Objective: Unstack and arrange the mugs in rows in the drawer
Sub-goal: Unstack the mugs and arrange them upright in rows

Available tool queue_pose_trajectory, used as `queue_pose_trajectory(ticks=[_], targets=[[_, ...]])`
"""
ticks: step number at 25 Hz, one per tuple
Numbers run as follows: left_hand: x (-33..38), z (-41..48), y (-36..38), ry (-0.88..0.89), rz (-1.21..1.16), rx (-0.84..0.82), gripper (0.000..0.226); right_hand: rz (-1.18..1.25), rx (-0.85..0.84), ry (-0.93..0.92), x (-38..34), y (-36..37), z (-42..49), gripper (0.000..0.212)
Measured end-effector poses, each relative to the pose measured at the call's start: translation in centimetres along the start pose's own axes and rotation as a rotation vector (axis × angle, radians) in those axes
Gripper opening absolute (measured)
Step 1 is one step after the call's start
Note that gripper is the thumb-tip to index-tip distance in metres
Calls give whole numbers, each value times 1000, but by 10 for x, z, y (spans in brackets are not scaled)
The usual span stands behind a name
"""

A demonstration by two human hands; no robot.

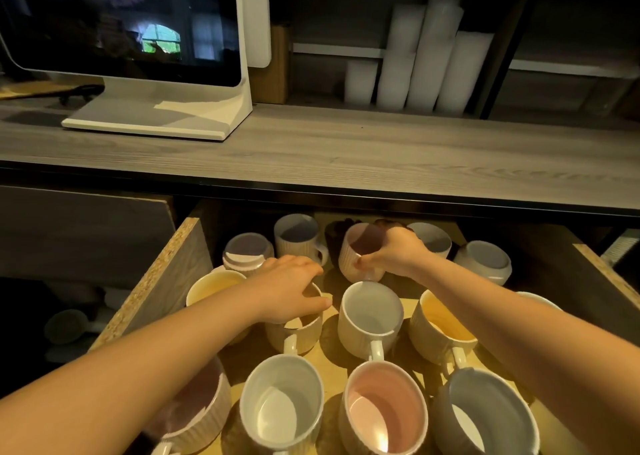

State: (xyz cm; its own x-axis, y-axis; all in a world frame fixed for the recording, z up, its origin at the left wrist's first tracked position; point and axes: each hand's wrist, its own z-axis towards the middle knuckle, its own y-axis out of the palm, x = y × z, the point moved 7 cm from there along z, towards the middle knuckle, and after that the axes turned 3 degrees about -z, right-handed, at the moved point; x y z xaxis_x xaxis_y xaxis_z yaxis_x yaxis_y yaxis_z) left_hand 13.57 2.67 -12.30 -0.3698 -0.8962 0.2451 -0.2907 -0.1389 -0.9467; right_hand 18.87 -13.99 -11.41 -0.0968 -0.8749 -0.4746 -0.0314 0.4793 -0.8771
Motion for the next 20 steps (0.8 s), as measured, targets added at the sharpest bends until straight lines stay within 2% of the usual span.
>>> queue_pose_trajectory(ticks=[6,10,15,18,20], targets=[[-19,4,-13,-43,2,64,58,-125,-92,-52,-2,7,6,53],[-41,3,-25,-137,42,112,55,-174,-155,-53,4,11,4,55],[-69,-1,-28,-257,132,100,53,-270,-56,-237,-37,14,1,35],[-72,-2,-25,-266,125,63,54,-275,-127,-301,-69,35,8,26],[-71,-2,-24,-261,99,50,56,-246,-206,-304,-86,52,20,40]])
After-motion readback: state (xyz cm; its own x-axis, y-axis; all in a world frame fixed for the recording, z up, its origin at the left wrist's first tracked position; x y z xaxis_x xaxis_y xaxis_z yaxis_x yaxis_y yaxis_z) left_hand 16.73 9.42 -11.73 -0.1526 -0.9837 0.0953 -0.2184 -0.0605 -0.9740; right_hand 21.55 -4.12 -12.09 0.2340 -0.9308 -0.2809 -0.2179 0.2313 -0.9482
